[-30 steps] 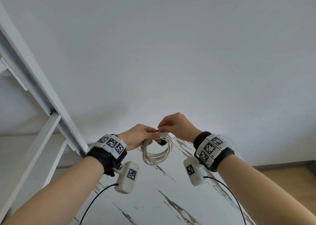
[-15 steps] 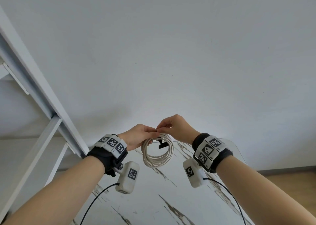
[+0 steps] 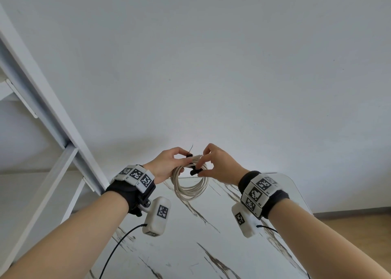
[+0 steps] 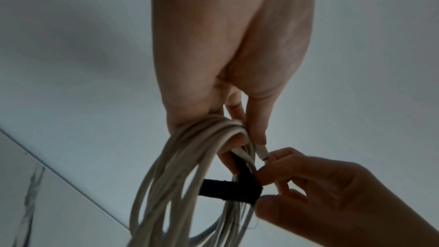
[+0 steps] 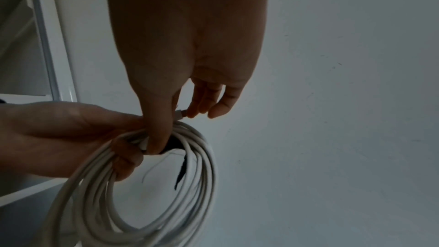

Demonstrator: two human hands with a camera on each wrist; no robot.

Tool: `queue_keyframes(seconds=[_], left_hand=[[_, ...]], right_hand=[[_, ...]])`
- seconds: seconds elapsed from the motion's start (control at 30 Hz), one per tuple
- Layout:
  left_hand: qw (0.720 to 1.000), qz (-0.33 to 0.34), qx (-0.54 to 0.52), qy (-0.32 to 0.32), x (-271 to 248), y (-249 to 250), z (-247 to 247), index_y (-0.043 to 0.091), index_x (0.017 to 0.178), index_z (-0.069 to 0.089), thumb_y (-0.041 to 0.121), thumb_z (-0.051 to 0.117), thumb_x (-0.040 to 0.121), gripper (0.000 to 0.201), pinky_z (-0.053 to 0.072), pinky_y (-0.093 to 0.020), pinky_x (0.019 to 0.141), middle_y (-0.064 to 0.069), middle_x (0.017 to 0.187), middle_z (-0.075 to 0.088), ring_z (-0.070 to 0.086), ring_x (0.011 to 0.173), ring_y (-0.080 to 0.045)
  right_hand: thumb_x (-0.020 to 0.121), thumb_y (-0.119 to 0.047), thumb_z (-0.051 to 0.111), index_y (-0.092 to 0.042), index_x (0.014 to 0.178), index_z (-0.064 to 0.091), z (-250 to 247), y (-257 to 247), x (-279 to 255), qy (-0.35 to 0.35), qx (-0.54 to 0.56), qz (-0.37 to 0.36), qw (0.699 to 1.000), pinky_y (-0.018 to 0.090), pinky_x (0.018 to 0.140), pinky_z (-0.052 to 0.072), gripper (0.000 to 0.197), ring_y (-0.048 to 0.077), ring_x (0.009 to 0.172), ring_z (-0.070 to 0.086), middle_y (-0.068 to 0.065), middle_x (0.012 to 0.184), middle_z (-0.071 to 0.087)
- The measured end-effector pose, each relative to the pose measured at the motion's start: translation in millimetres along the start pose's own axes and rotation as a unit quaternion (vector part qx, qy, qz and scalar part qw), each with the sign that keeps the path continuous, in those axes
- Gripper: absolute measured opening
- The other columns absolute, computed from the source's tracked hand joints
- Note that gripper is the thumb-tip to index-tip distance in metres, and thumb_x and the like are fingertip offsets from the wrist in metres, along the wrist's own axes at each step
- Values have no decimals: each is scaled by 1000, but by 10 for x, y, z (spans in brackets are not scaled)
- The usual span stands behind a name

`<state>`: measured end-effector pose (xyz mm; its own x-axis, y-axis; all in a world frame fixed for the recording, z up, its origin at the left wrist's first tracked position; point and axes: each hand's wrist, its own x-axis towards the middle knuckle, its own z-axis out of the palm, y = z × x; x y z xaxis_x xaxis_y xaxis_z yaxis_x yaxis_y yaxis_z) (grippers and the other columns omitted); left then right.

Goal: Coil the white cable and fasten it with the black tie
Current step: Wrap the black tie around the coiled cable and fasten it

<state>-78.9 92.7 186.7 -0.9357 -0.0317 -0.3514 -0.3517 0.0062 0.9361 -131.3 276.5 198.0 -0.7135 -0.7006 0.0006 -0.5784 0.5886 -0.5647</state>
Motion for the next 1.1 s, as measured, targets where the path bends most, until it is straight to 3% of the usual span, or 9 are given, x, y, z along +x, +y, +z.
queue_keyframes(seconds=[0.2, 0.37, 0.5, 0.57, 0.73, 0.87, 0.93, 1.0, 1.1], left_hand=[[1000, 8, -13, 27, -3, -14, -5, 9, 105, 64, 15, 65, 87, 19, 41, -20, 52, -12, 80, 63, 48, 51, -12], [998, 15, -5, 55, 4, -25, -1, 8, 108, 64, 15, 67, 86, 24, 43, -20, 55, -12, 82, 66, 49, 52, -12], [996, 21, -12, 89, 12, -31, -13, 7, 108, 65, 13, 66, 86, 23, 44, -16, 49, -5, 73, 64, 50, 50, -11], [995, 24, -24, 97, 18, -29, -24, 6, 109, 65, 12, 67, 85, 24, 45, -17, 53, -5, 75, 64, 50, 51, -12], [993, 33, -26, 111, 36, -34, -39, 2, 108, 67, 8, 69, 82, 26, 47, -21, 63, -9, 86, 66, 52, 60, -14], [991, 42, 8, 125, 34, -76, -79, 2, 101, 71, 6, 76, 76, 26, 50, -15, 57, -7, 77, 68, 56, 59, -13], [992, 35, 16, 120, 32, -106, -88, 1, 97, 72, 7, 79, 73, 27, 52, -19, 62, -12, 78, 70, 59, 63, -17], [993, 36, 16, 116, 22, -120, -82, -1, 93, 71, 7, 80, 70, 26, 52, -24, 69, -15, 77, 71, 60, 64, -20], [993, 38, 29, 110, 5, -120, -78, 0, 85, 72, 6, 81, 70, 19, 53, -23, 66, -8, 66, 71, 61, 57, -15]], right_hand=[[78, -24, 72, -13, 89, 68, 88, -49, 0, -6, -58, -6, 998, 33, 74, 45, 16, 17, 94, 46, -4, 98, 41], [81, -28, 68, -11, 81, 63, 137, -119, 14, -4, -42, -8, 999, 31, 75, 43, 17, 14, 91, 44, -4, 97, 45], [85, -21, 62, -13, 92, 59, 123, -142, 12, -33, -7, 16, 999, 42, 85, 50, 11, 26, 92, 60, 6, 99, 64], [84, -20, 61, -13, 94, 59, 116, -141, -1, -40, 3, 24, 999, 44, 84, 51, 12, 27, 90, 62, 8, 96, 69], [87, -12, 59, -10, 97, 68, 83, -206, -31, -43, 9, -11, 999, 30, 80, 48, 14, 16, 81, 56, 6, 98, 69], [84, -13, 64, -10, 91, 67, 18, -236, -8, -4, 23, -20, 1000, 28, 74, 45, 8, 16, 77, 55, 7, 92, 70], [83, -15, 66, -10, 89, 67, -28, -252, 8, 14, 29, -25, 999, 29, 72, 48, 8, 19, 78, 59, 8, 89, 70], [86, -15, 63, -9, 91, 68, -66, -264, 29, 27, 38, -40, 998, 31, 76, 50, 9, 22, 83, 62, 9, 92, 69], [89, -13, 57, -7, 94, 69, -105, -247, 63, 49, 36, -50, 997, 32, 80, 49, 14, 24, 87, 61, 10, 96, 67]])
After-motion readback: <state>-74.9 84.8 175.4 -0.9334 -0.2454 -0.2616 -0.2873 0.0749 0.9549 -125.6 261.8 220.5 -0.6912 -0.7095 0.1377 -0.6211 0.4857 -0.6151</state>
